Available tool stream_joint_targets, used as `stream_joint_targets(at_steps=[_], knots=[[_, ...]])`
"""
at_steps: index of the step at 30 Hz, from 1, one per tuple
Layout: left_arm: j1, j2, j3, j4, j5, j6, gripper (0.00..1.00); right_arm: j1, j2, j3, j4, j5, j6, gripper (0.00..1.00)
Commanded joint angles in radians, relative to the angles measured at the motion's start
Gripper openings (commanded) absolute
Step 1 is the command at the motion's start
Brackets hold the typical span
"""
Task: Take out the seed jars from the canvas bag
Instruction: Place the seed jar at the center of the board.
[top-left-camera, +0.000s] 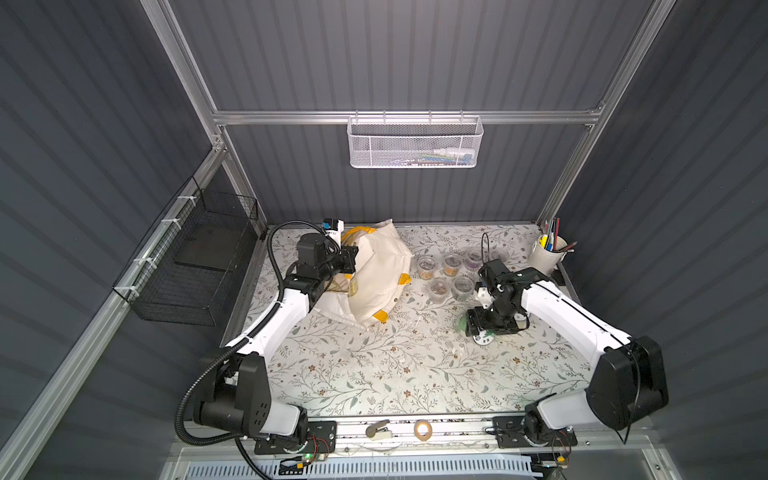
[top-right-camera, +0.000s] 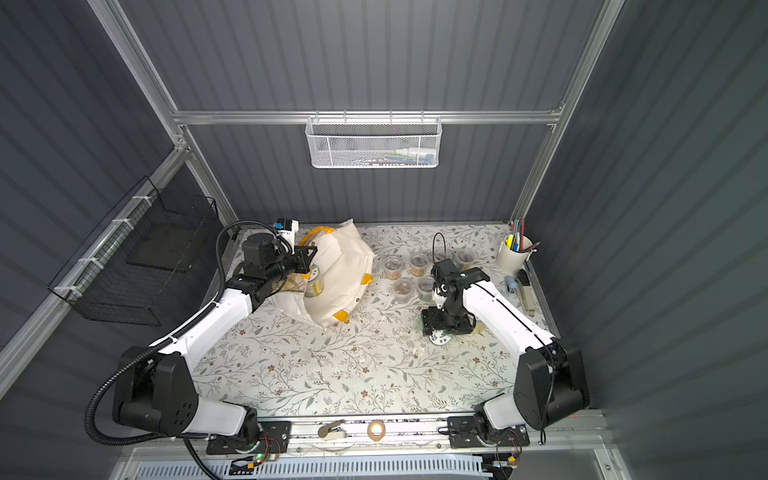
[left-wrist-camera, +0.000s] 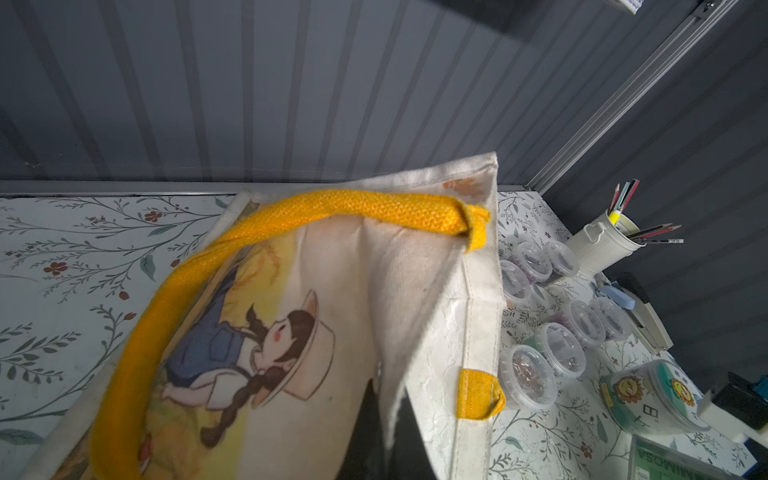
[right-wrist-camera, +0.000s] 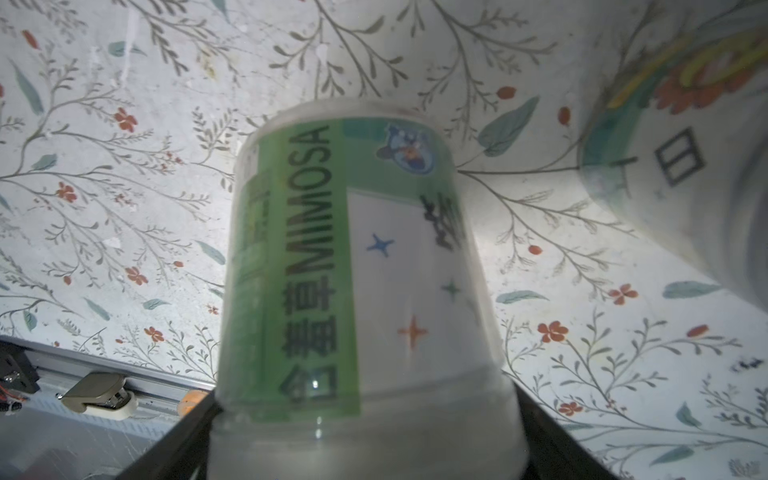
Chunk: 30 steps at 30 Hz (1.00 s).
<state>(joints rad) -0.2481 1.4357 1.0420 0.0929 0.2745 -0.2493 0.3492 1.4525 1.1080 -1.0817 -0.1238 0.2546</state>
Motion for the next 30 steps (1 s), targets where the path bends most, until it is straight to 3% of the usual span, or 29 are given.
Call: stream_joint_targets(at_steps=[1, 10, 17, 30], knots=[[0.001, -0.003, -0.012, -0.005, 0.018, -0.016, 0.00, -0.015, 0.014, 0.002, -0.036, 0.027, 0.015, 0.83], [0.001, 0.006, -0.014, 0.019, 0.029, -0.027, 0.00, -0.073, 0.078, 0.002, -0.022, 0.036, -0.009, 0.86], [0.001, 0.011, -0.010, 0.021, 0.031, -0.029, 0.00, -0.076, 0.077, -0.004, 0.031, 0.021, 0.010, 0.98], [0.001, 0.023, 0.011, 0.021, 0.048, -0.039, 0.00, -0.076, 0.106, 0.027, 0.093, -0.009, 0.019, 0.97]])
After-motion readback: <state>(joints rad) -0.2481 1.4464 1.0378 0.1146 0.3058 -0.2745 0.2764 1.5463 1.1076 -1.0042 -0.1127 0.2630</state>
